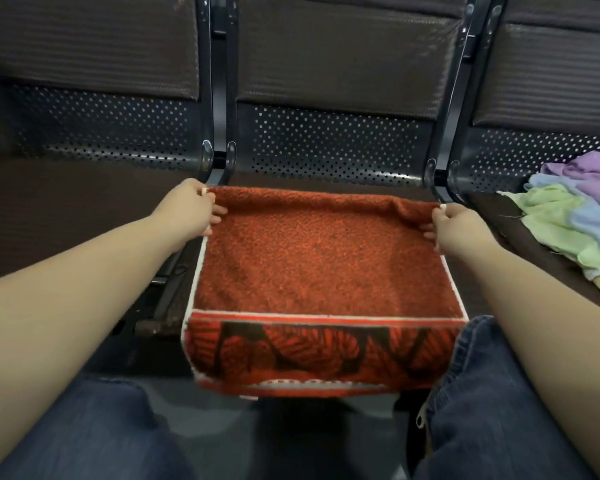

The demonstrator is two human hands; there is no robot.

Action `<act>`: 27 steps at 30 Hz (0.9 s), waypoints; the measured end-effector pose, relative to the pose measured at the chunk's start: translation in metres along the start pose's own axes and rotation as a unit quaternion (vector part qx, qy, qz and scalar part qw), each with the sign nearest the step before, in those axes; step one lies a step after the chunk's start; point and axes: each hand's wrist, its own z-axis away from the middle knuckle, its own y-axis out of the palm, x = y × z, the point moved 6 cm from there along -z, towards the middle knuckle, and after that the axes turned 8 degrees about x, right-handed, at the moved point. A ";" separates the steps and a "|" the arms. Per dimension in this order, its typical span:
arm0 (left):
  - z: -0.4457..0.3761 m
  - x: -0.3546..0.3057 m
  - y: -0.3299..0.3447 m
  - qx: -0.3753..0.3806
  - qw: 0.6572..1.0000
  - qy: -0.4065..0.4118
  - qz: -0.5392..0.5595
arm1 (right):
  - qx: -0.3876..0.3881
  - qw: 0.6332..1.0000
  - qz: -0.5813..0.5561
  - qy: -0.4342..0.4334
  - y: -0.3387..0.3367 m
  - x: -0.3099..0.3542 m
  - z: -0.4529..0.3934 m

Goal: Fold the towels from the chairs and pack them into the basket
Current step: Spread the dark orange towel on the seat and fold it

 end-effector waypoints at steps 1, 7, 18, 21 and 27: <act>-0.005 -0.004 -0.001 -0.022 0.998 0.031 -0.046 | -0.025 0.998 0.052 -0.033 -0.001 0.006 -0.003; 0.000 -0.019 0.010 -0.017 0.928 0.146 -0.341 | 0.042 0.973 0.161 -0.158 0.030 0.032 -0.003; 0.041 0.007 0.067 0.248 0.774 -0.062 -0.580 | 0.312 0.859 0.406 0.005 0.081 0.020 0.039; 0.051 0.007 0.076 0.277 0.777 -0.073 -0.561 | 0.354 0.807 0.472 0.030 0.088 0.021 0.056; 0.051 0.009 0.076 0.287 0.776 -0.103 -0.553 | 0.373 0.772 0.514 0.029 0.094 0.027 0.067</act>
